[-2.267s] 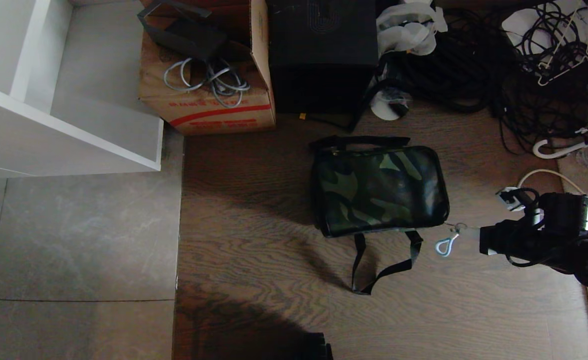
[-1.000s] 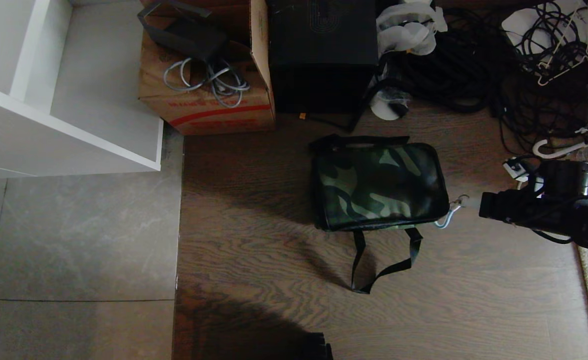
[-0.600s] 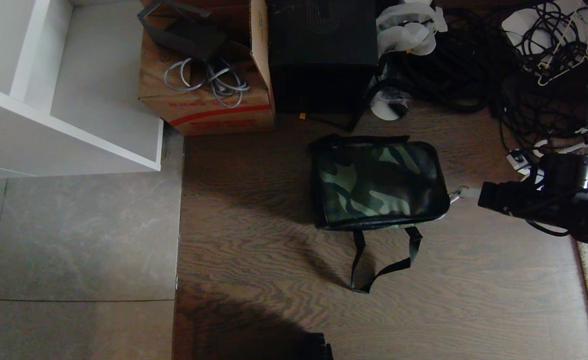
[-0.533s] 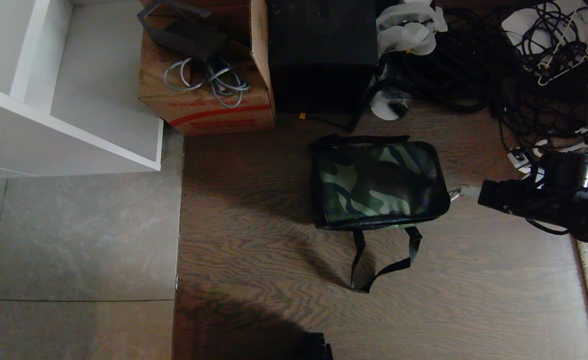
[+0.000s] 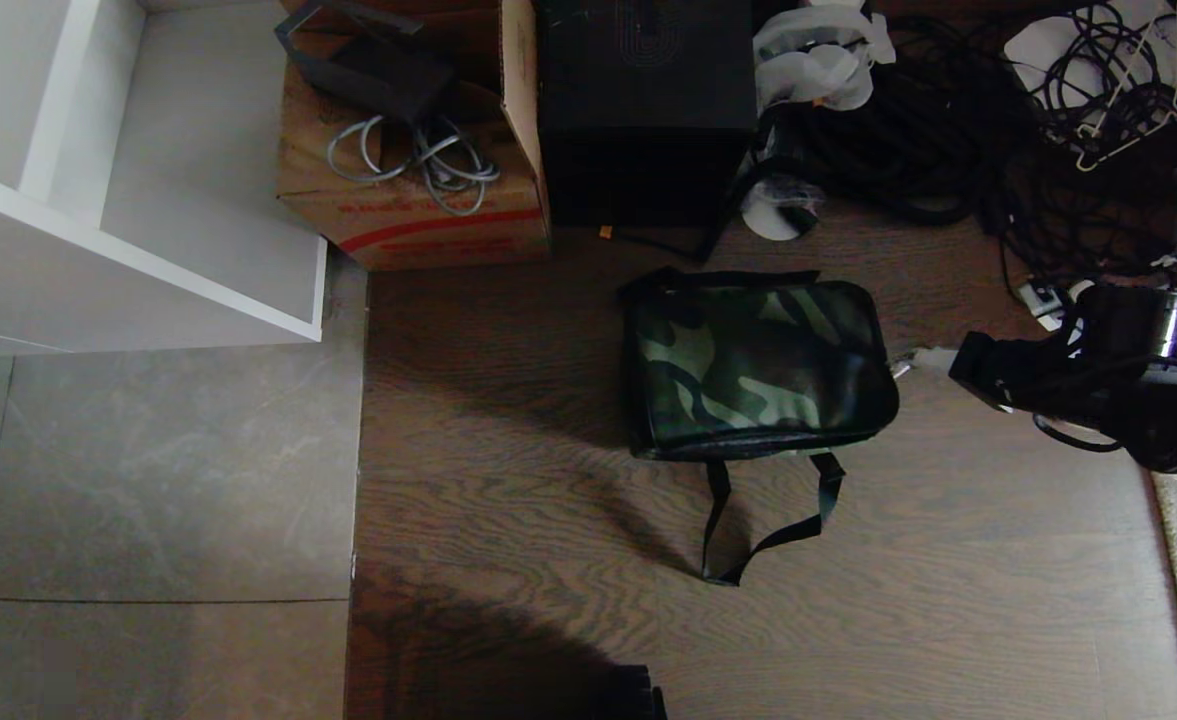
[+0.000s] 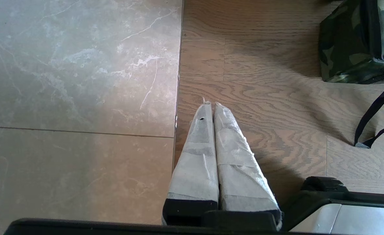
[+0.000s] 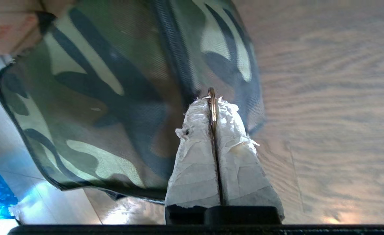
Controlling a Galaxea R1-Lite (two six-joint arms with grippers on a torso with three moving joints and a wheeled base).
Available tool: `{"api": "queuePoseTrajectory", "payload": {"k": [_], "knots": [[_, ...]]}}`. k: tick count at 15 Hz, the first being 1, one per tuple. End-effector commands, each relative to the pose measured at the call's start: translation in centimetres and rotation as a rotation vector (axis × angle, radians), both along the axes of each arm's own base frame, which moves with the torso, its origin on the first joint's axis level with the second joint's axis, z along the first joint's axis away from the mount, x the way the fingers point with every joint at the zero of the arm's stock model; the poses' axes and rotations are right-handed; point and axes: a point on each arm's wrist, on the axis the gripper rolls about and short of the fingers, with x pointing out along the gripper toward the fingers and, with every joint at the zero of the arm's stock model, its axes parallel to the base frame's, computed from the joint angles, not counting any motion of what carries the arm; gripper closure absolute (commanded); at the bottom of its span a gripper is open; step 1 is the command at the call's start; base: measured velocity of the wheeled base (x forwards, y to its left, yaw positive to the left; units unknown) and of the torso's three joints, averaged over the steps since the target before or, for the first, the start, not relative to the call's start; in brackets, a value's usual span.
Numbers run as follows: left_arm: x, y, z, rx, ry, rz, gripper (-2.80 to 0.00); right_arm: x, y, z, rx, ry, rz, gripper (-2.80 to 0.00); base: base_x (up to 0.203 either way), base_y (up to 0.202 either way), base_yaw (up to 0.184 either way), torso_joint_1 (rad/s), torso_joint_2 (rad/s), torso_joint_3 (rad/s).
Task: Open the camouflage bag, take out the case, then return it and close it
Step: Open the top of the storage box
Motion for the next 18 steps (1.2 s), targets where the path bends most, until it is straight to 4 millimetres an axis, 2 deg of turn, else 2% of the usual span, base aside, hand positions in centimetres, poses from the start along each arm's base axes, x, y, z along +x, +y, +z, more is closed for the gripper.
{"api": "queuePoseTrajectory", "payload": {"k": [1,13,18], "knots": [[0.1,0.0,-0.2,0.0,0.008,0.002,0.0,0.3,0.1,0.3,-0.001,-0.029,0.006,0.0,0.0,0.0,0.0,0.0,0.0,0.0],[0.1,0.0,-0.2,0.0,0.008,0.002,0.0,2.4,0.4,1.8,0.039,-0.096,0.0,0.0,0.0,0.0,0.0,0.0,0.0,0.0],[0.1,0.0,-0.2,0.0,0.008,0.001,0.0,3.7,0.4,3.6,0.129,-0.131,-0.009,0.0,0.0,0.0,0.0,0.0,0.0,0.0]]}}
